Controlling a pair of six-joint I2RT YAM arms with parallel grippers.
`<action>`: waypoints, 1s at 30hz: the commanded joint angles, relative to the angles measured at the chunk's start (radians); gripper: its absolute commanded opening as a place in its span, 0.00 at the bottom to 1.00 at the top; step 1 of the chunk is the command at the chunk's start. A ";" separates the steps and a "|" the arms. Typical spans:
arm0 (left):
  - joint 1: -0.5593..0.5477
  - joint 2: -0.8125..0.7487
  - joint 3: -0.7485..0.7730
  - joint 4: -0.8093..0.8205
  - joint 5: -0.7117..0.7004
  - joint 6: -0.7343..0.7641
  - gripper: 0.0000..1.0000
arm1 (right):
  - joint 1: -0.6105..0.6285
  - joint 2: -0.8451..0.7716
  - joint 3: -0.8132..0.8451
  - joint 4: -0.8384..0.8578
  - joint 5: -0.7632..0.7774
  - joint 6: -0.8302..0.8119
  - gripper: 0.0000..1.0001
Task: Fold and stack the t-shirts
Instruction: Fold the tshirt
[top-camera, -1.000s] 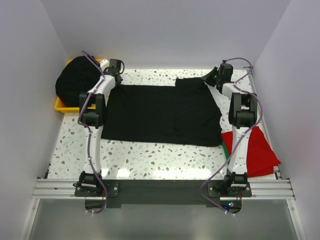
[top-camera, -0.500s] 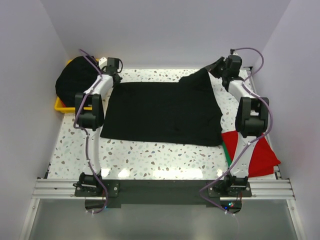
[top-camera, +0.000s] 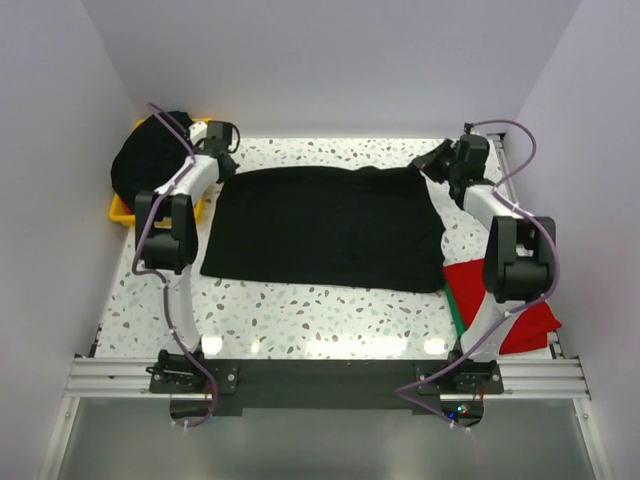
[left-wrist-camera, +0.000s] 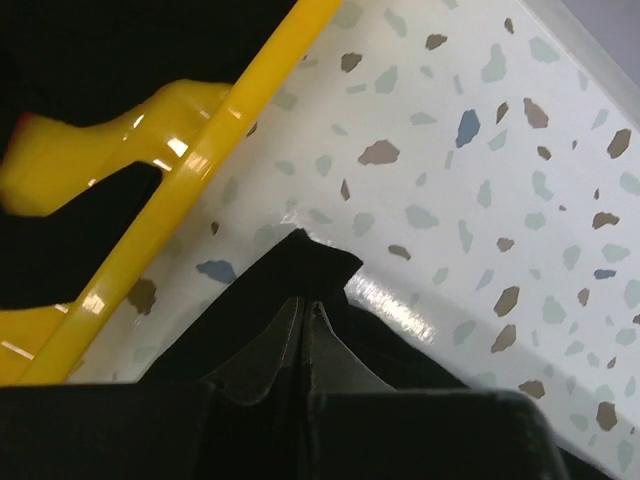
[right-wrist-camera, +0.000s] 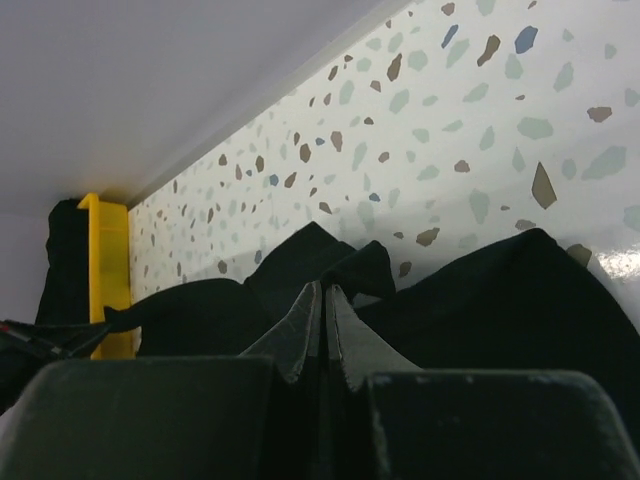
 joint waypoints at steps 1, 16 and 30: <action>0.010 -0.119 -0.083 0.021 -0.019 -0.014 0.00 | -0.007 -0.129 -0.089 0.049 0.026 0.001 0.00; 0.010 -0.340 -0.393 0.021 -0.027 -0.065 0.00 | -0.007 -0.423 -0.456 -0.064 0.052 -0.014 0.00; 0.012 -0.421 -0.522 0.040 -0.008 -0.076 0.00 | -0.004 -0.567 -0.586 -0.135 0.037 -0.028 0.00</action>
